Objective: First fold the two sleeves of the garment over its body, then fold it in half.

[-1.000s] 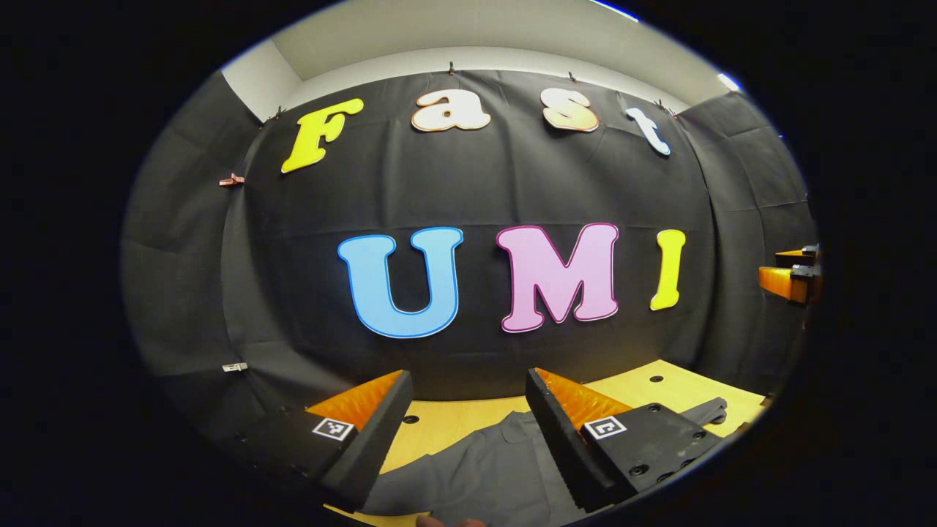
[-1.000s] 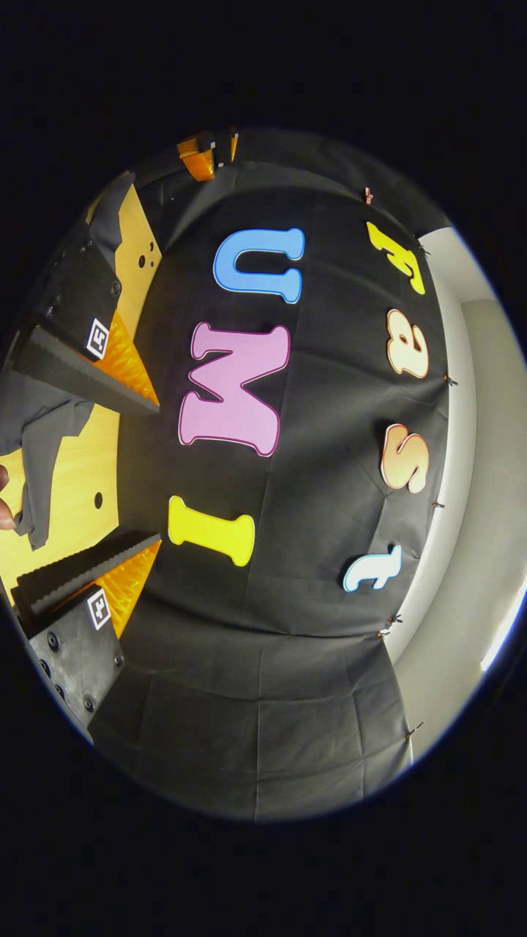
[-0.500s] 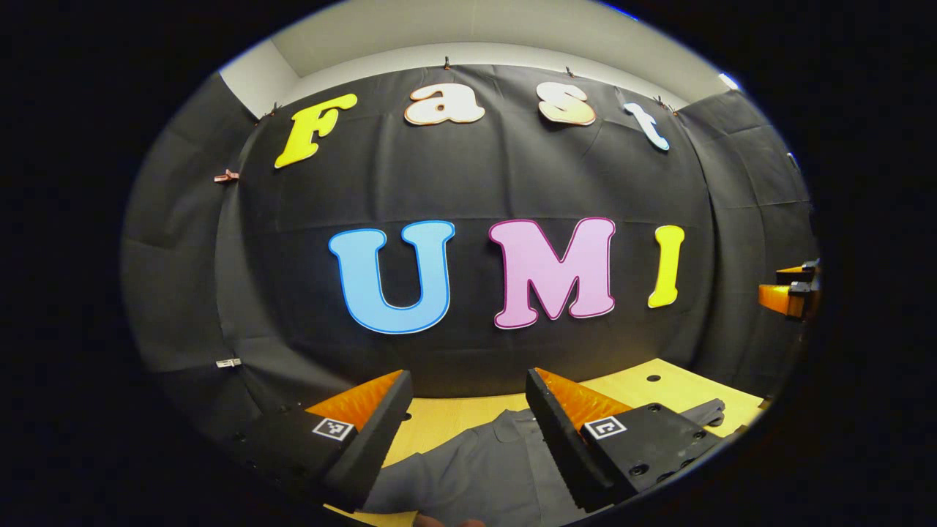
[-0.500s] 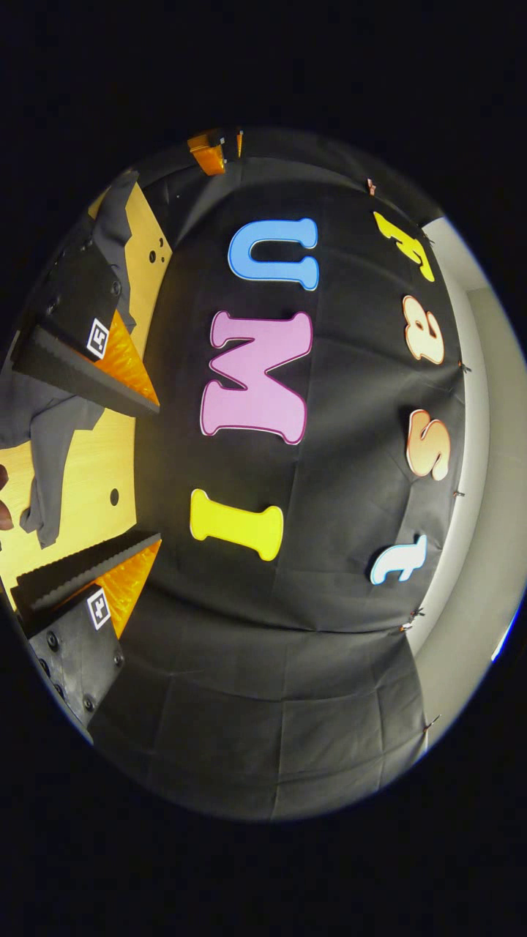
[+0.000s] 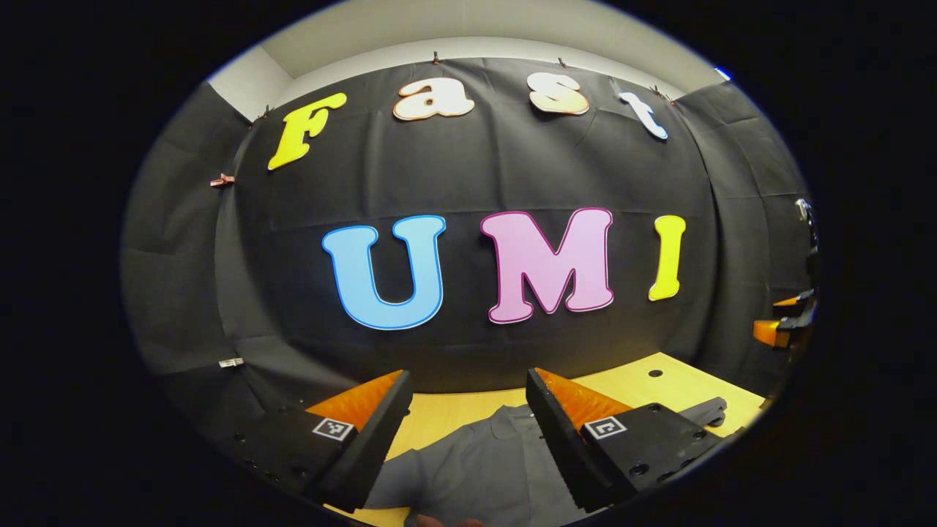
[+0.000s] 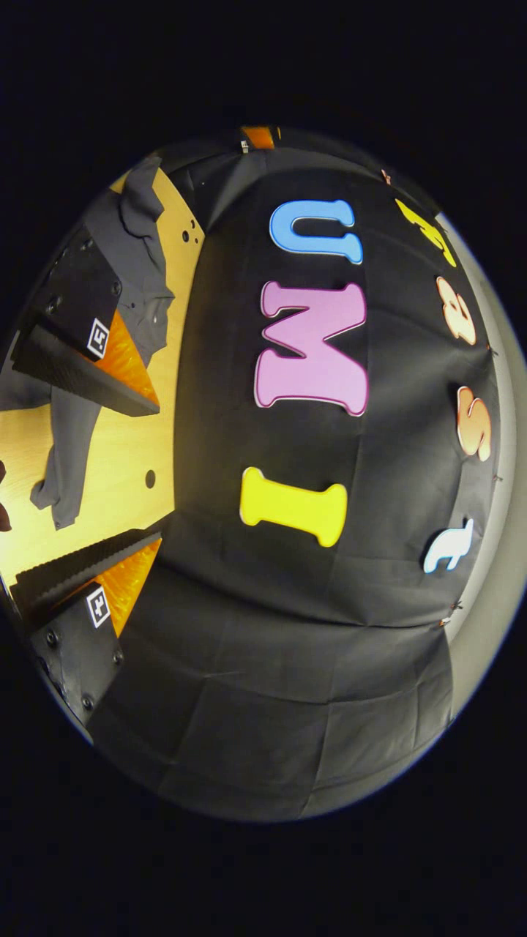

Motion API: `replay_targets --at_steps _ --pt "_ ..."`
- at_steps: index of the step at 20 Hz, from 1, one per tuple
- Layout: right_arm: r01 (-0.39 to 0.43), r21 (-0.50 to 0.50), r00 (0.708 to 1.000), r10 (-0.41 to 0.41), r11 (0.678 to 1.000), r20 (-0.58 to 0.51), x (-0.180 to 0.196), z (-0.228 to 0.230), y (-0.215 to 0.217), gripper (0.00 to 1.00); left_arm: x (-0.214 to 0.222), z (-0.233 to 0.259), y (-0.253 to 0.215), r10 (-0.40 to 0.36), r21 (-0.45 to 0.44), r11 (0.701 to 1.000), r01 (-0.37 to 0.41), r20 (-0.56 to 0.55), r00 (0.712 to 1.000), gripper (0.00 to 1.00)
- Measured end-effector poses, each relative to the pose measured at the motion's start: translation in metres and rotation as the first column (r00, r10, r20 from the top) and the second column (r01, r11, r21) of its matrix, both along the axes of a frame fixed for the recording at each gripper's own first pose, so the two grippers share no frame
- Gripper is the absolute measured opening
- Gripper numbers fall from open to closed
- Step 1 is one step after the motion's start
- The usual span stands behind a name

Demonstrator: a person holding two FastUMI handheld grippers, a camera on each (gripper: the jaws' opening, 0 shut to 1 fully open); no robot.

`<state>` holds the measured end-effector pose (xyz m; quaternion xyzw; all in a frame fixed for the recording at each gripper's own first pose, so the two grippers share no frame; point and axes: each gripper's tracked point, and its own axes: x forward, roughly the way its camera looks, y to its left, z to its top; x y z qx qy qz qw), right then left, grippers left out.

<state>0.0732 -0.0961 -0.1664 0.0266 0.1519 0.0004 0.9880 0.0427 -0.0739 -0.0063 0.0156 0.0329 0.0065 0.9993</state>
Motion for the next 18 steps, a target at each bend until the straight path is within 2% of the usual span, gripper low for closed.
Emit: replay_targets --at_steps 8,13,18 --pt "0.015 0.060 0.984 -0.004 0.998 -0.178 0.019 -0.109 -0.030 0.96 0.006 0.003 -0.028 0.028 0.031 0.999 -0.027 -0.023 0.999 0.99" --pt "-0.031 0.076 0.955 0.052 0.997 -0.291 0.022 -0.177 -0.031 0.96 0.009 -0.003 -0.028 0.098 0.024 0.995 -0.097 -0.066 0.993 0.97" --pt "-0.020 0.098 0.924 0.056 0.995 -0.378 0.031 -0.232 -0.041 0.97 0.004 -0.007 -0.020 0.167 0.050 0.985 -0.162 -0.113 0.980 0.98"
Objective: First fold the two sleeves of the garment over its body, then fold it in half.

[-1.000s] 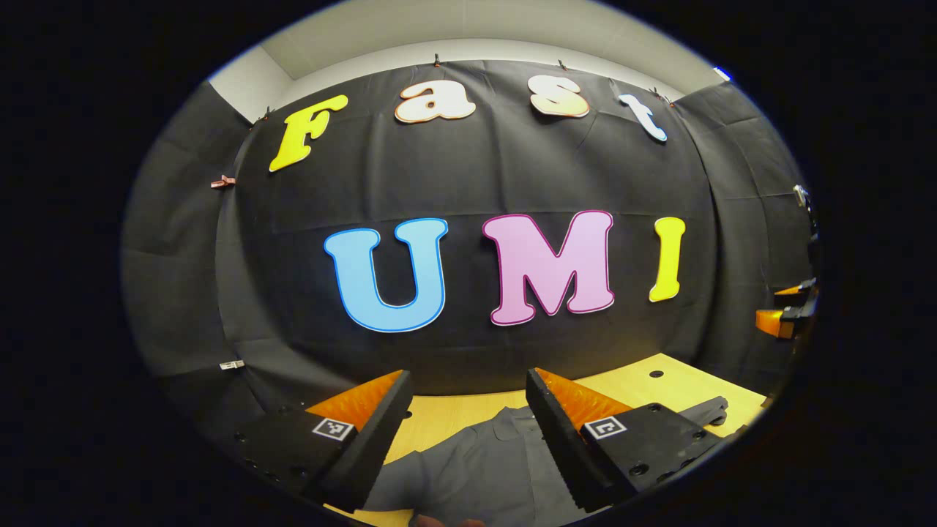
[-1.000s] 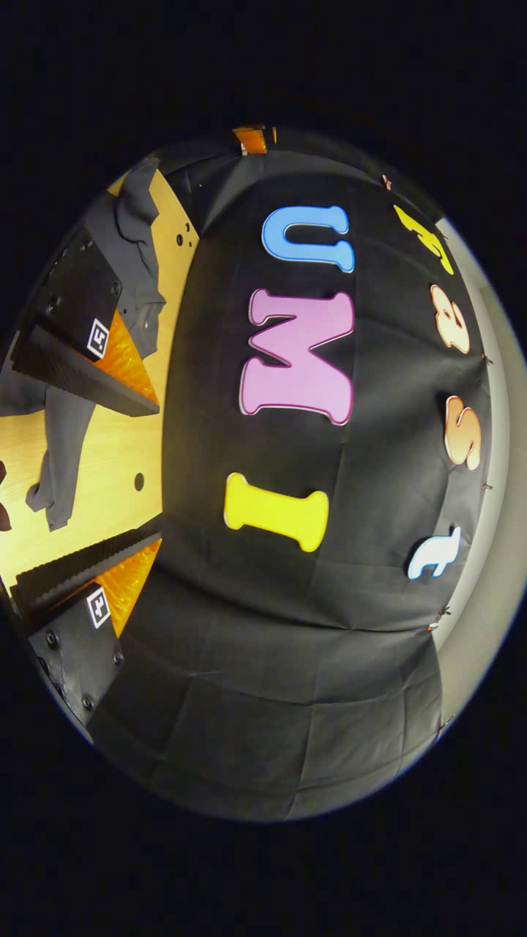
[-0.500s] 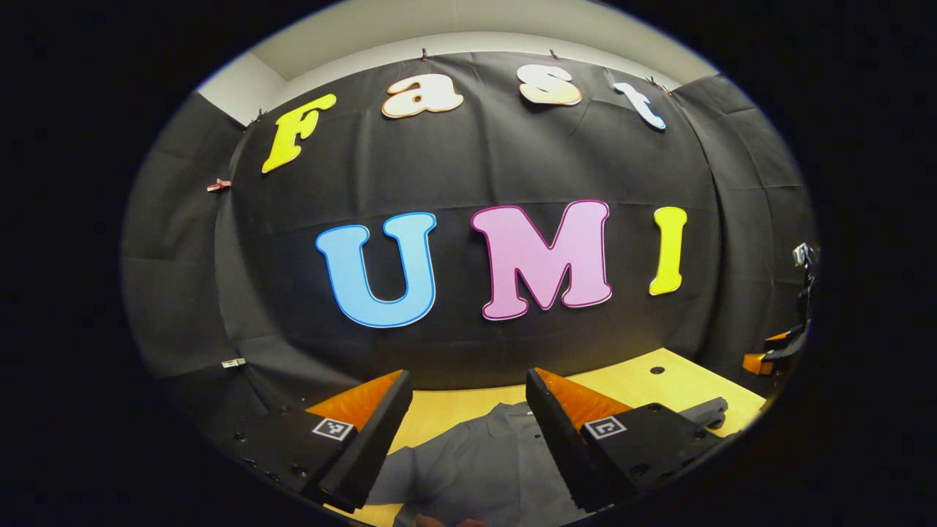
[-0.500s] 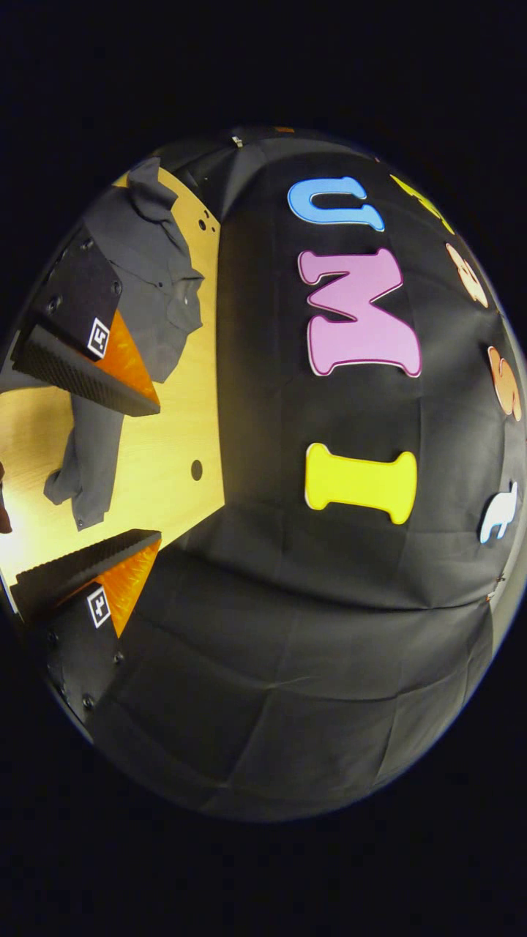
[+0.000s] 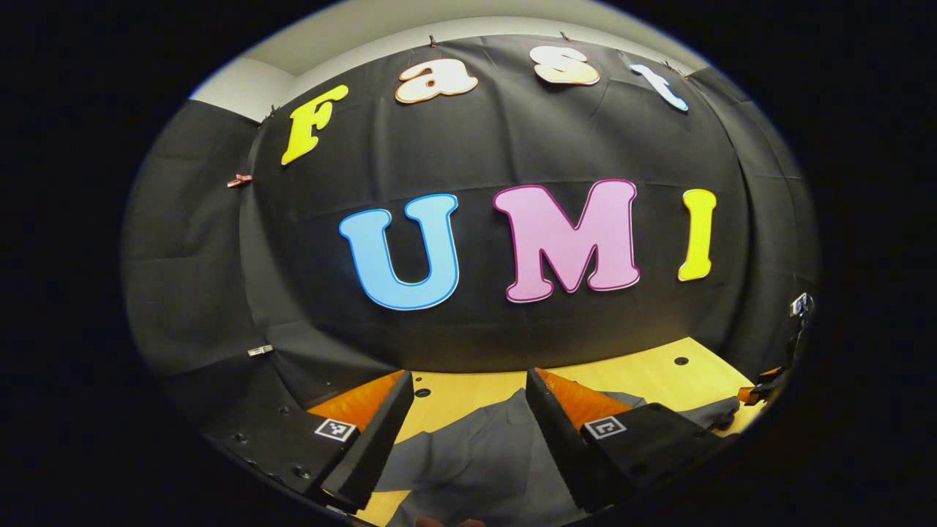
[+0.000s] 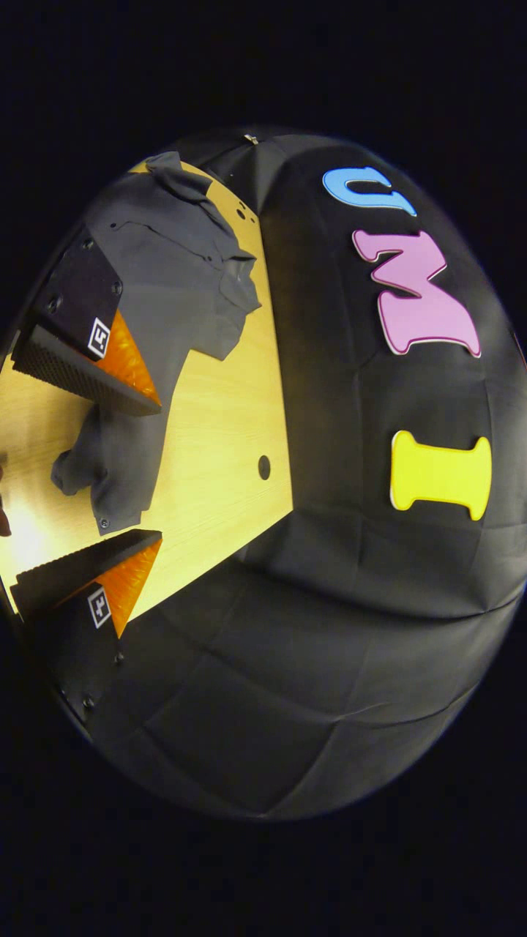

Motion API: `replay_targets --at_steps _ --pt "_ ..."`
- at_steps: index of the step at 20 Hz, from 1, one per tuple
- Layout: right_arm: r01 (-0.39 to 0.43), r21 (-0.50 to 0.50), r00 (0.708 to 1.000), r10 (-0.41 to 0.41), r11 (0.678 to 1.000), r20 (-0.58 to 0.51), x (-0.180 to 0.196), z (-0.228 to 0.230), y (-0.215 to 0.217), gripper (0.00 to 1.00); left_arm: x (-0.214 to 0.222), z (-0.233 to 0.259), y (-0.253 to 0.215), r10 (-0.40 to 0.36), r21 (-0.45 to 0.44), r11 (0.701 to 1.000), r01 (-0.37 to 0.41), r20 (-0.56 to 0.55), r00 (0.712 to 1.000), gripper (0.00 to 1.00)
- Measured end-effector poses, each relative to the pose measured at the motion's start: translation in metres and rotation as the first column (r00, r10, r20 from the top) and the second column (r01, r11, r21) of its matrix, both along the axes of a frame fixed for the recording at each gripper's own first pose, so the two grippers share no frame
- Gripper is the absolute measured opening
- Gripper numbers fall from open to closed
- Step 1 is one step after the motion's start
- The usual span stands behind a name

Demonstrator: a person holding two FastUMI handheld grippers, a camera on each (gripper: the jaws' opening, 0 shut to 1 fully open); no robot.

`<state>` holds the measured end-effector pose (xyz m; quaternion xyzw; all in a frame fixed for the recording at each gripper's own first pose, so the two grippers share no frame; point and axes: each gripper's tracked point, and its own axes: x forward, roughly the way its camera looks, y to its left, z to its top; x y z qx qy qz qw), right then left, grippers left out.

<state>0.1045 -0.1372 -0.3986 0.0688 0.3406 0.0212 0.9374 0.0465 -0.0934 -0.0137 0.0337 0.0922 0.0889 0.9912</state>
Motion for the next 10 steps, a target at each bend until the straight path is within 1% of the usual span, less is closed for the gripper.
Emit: replay_targets --at_steps 5,10 --pt "-0.004 0.016 0.996 0.005 1.000 -0.088 0.005 -0.046 -0.003 0.96 -0.006 -0.007 -0.001 0.033 -0.021 0.999 -0.033 -0.031 0.999 0.97" --pt "-0.016 0.034 0.985 0.022 0.999 -0.172 -0.003 -0.082 0.003 0.96 -0.016 -0.014 0.009 0.093 -0.030 0.995 -0.095 -0.056 0.994 0.97"
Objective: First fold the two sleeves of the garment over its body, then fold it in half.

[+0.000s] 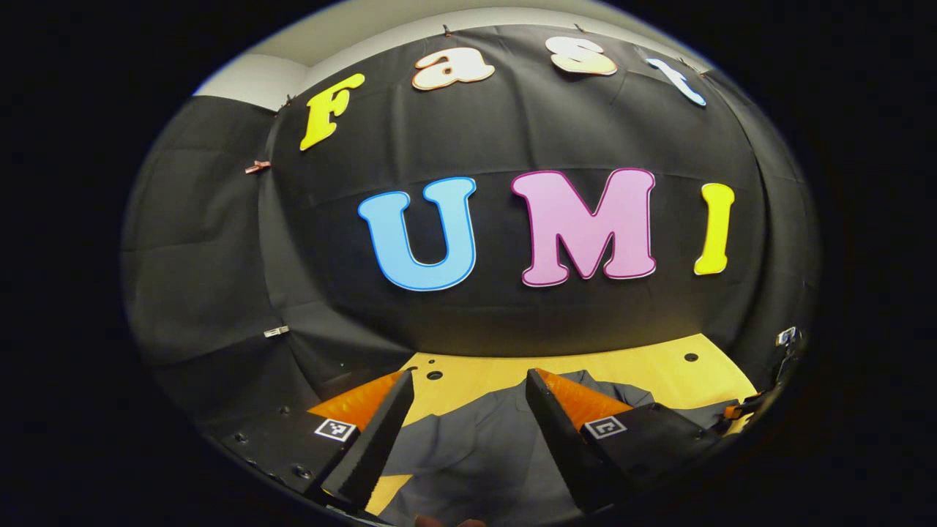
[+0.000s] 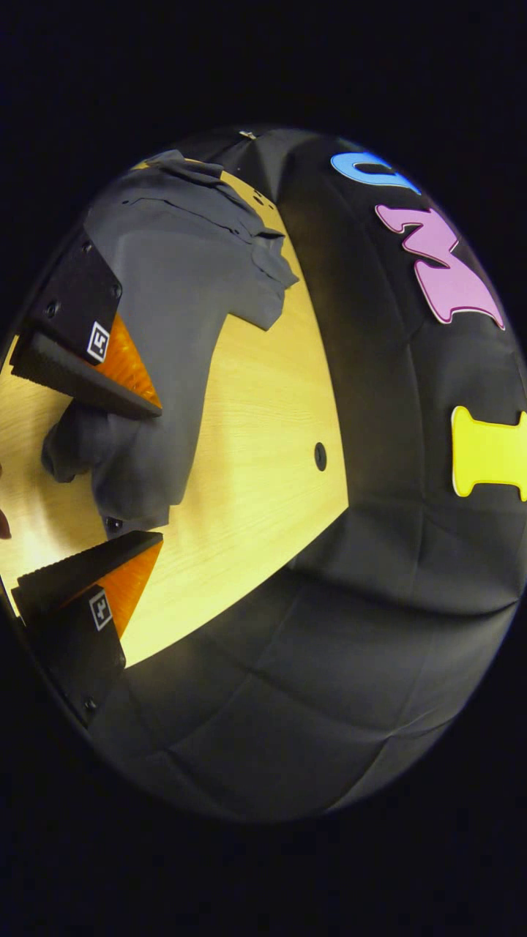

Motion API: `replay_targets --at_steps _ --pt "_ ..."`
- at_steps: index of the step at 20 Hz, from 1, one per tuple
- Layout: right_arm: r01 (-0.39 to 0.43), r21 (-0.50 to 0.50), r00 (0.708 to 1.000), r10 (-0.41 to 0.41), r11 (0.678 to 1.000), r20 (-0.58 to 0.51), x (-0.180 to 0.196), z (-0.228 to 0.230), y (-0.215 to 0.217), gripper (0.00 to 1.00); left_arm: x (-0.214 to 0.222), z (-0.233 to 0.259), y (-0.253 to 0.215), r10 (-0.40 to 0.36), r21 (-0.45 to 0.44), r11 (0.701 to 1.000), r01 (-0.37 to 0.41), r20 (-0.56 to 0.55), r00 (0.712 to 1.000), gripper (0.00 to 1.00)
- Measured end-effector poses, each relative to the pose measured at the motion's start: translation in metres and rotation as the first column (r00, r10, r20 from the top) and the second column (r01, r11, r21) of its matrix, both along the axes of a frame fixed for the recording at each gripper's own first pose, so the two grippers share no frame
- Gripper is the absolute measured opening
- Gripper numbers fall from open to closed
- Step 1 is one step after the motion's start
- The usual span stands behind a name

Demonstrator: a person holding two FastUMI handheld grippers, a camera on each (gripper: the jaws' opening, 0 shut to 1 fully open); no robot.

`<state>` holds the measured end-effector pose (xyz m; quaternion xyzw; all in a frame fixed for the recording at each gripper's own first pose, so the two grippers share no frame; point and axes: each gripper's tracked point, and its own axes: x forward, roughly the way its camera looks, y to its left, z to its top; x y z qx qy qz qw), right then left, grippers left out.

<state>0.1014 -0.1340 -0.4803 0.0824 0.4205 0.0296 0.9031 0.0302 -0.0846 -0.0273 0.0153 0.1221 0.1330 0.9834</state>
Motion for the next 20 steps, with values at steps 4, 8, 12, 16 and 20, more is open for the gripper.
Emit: replay_targets --at_steps 4,8,12,16,20 --pt "-0.014 0.006 0.999 0.014 1.000 -0.035 -0.006 -0.018 0.003 0.96 -0.006 0.000 0.008 0.040 0.016 0.999 -0.040 -0.008 0.999 0.97" --pt "-0.086 -0.007 0.996 0.086 0.996 -0.001 -0.005 -0.019 0.016 0.96 -0.011 0.003 0.009 0.050 0.039 0.998 -0.050 -0.011 0.999 0.97" --pt "-0.019 0.069 0.999 0.022 0.997 -0.038 -0.002 -0.015 0.021 0.12 -0.015 0.000 0.019 0.075 0.010 0.997 -0.075 -0.012 0.997 0.97" --pt "0.081 0.032 0.997 -0.081 0.996 -0.021 0.004 -0.004 -0.005 0.06 -0.017 -0.003 0.038 0.087 0.006 0.996 -0.087 -0.008 0.996 0.98" --pt "0.140 0.020 0.989 -0.141 0.990 0.052 0.010 0.043 -0.027 0.06 -0.009 -0.005 0.058 0.060 0.013 0.998 -0.061 0.012 0.998 0.97"
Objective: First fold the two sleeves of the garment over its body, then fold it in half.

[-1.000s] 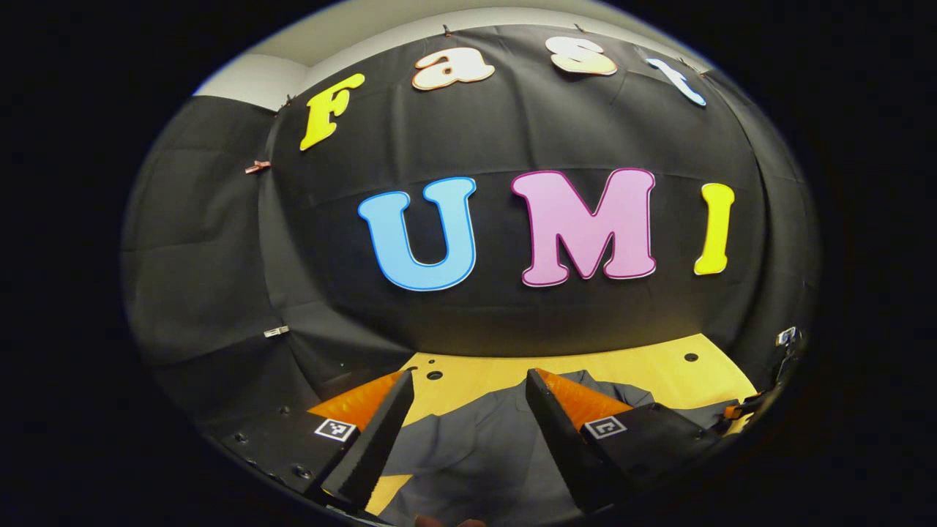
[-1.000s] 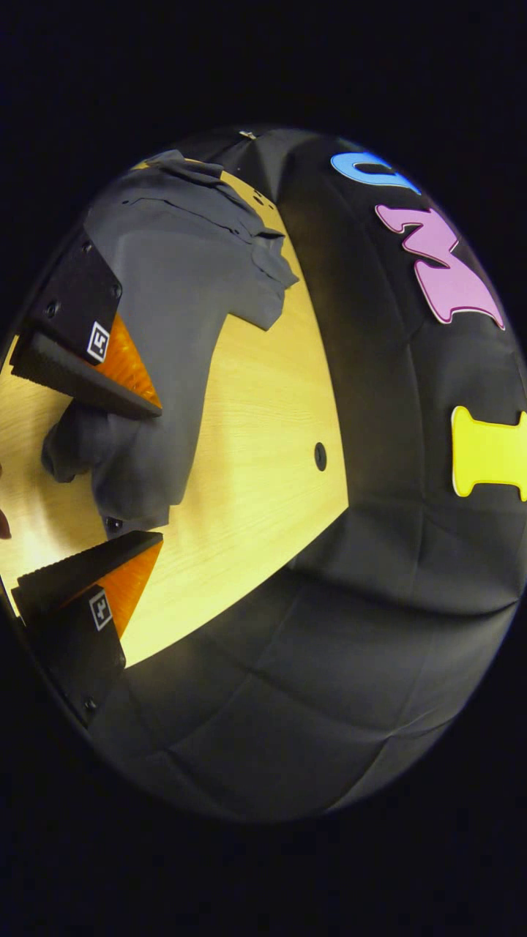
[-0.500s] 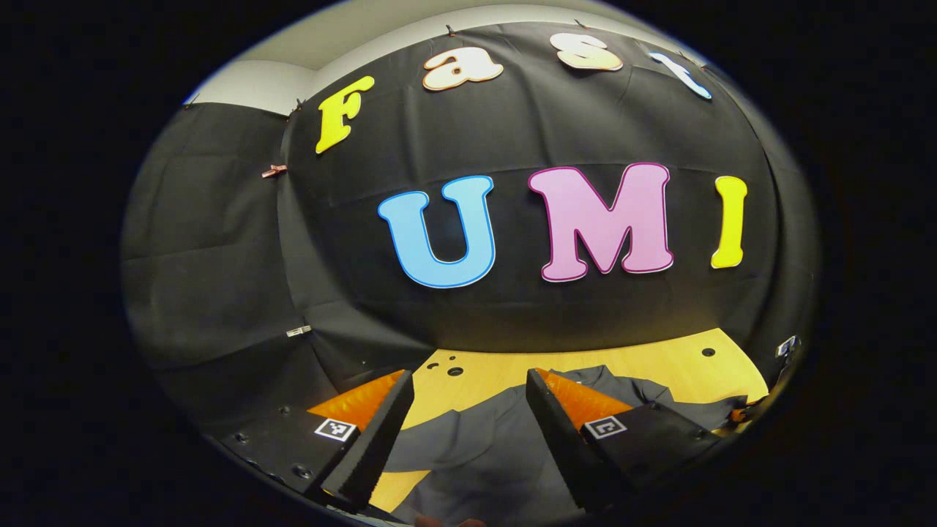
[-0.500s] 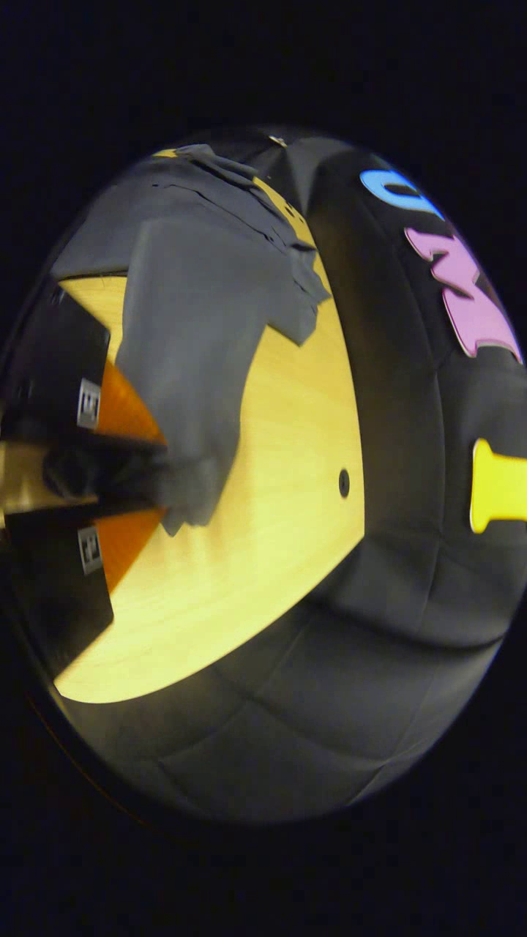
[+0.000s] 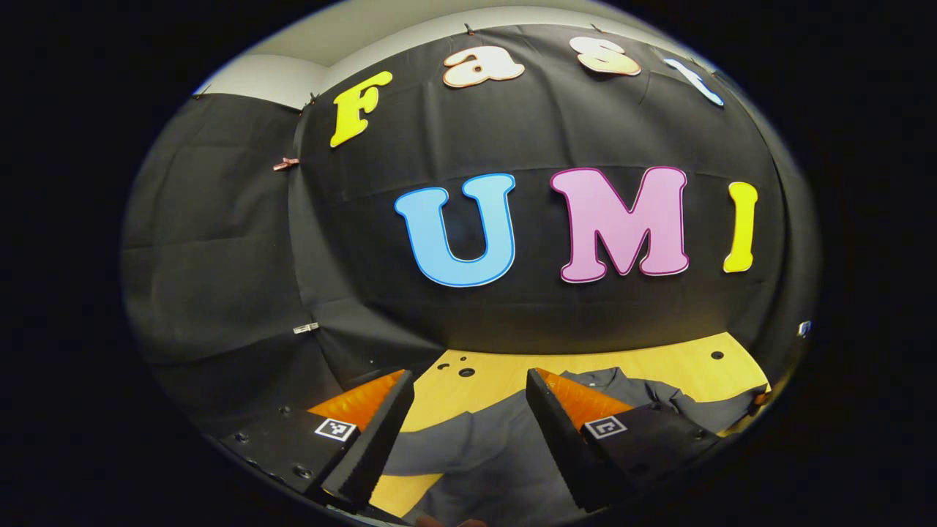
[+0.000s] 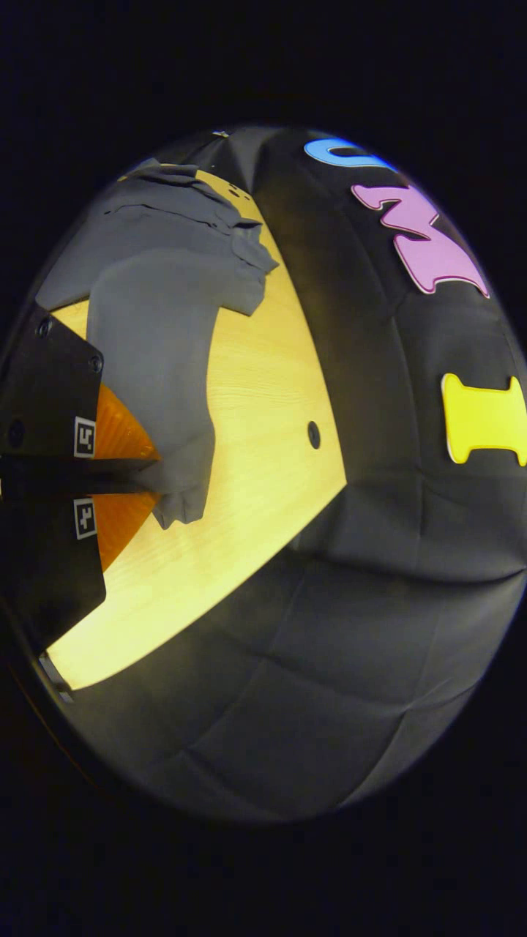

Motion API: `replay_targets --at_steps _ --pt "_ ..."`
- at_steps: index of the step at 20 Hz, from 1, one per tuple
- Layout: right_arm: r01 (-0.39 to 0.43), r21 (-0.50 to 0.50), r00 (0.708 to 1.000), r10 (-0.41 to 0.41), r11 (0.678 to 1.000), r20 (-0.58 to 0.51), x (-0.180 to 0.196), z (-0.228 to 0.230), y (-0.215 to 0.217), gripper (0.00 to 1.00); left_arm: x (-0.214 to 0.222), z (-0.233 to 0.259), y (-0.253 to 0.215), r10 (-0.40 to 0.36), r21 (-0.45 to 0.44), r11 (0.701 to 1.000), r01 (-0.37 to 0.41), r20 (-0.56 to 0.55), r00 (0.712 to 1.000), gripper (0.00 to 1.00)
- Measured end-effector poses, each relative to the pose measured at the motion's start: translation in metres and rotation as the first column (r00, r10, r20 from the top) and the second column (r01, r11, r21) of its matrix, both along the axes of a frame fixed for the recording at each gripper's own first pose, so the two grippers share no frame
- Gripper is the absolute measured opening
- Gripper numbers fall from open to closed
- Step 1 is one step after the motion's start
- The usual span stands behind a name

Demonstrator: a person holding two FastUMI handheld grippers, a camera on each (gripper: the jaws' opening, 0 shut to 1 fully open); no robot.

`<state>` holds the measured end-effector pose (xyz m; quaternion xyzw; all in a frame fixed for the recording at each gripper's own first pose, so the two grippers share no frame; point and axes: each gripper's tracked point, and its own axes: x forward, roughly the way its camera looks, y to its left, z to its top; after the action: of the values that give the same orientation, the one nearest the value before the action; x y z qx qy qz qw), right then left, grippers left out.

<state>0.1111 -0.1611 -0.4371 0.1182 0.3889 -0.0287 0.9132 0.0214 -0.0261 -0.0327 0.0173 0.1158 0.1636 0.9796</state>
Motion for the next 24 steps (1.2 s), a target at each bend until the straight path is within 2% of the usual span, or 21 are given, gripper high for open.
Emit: replay_targets --at_steps 4,13,20,24 --pt "0.077 0.008 0.993 -0.078 0.997 0.092 0.001 0.060 -0.009 0.05 0.008 -0.014 0.022 -0.033 -0.051 0.998 0.033 0.010 0.999 0.97" --pt "0.098 -0.059 0.964 -0.081 0.993 0.254 -0.018 0.173 0.026 0.05 0.013 -0.032 0.079 -0.101 -0.085 0.991 0.105 0.045 0.994 0.97" --pt "0.063 -0.088 0.935 -0.028 0.994 0.354 -0.022 0.249 0.094 0.05 0.015 -0.050 0.122 -0.126 -0.121 0.984 0.132 0.056 0.990 0.97" --pt "0.008 -0.063 0.921 0.017 0.998 0.390 -0.024 0.268 0.143 0.05 0.014 -0.058 0.146 -0.146 -0.112 0.982 0.152 0.059 0.988 0.97"
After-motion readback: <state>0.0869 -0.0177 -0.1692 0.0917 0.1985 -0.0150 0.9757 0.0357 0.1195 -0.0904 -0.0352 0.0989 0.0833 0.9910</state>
